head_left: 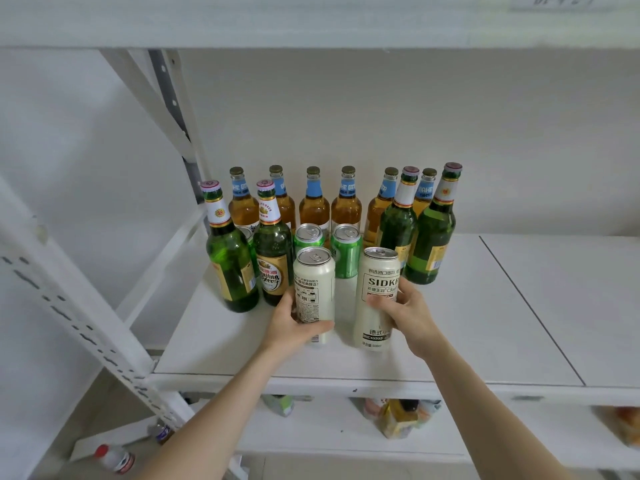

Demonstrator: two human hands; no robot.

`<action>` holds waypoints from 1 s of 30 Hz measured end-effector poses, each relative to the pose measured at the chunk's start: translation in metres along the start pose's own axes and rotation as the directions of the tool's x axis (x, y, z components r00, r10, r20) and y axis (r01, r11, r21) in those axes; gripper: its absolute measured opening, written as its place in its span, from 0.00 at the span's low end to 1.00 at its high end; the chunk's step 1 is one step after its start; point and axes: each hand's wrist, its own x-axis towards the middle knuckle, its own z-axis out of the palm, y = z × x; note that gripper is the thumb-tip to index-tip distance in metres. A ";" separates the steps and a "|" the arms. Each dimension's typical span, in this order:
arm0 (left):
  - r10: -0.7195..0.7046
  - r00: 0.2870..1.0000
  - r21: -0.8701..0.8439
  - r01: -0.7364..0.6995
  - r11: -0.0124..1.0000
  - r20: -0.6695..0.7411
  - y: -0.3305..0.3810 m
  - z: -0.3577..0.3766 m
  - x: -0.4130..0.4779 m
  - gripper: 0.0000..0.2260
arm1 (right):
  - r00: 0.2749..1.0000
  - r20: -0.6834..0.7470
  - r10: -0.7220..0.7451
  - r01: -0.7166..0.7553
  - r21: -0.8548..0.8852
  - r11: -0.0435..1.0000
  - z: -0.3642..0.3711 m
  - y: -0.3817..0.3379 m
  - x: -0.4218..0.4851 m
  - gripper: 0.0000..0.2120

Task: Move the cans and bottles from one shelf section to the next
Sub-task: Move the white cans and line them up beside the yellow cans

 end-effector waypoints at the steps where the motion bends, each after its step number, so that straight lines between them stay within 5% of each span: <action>1: -0.007 1.000 0.012 0.007 1.000 0.011 0.001 -0.003 -0.006 0.42 | 1.000 -0.012 0.019 -0.019 0.005 1.000 0.001 0.000 -0.006 0.19; 10: -0.060 0.990 0.000 0.061 0.998 0.126 -0.001 -0.033 -0.072 0.38 | 0.987 -0.117 0.110 -0.103 0.067 0.992 0.028 -0.010 -0.061 0.10; 17: -0.058 0.988 0.016 0.057 0.998 0.140 0.003 -0.039 -0.098 0.33 | 0.980 -0.178 0.090 -0.081 0.059 0.995 0.034 -0.017 -0.100 0.13; 30: -0.017 0.979 0.044 0.008 0.999 0.201 0.045 0.033 -0.132 0.28 | 0.972 -0.231 0.039 -0.034 0.028 0.999 -0.050 -0.037 -0.147 0.14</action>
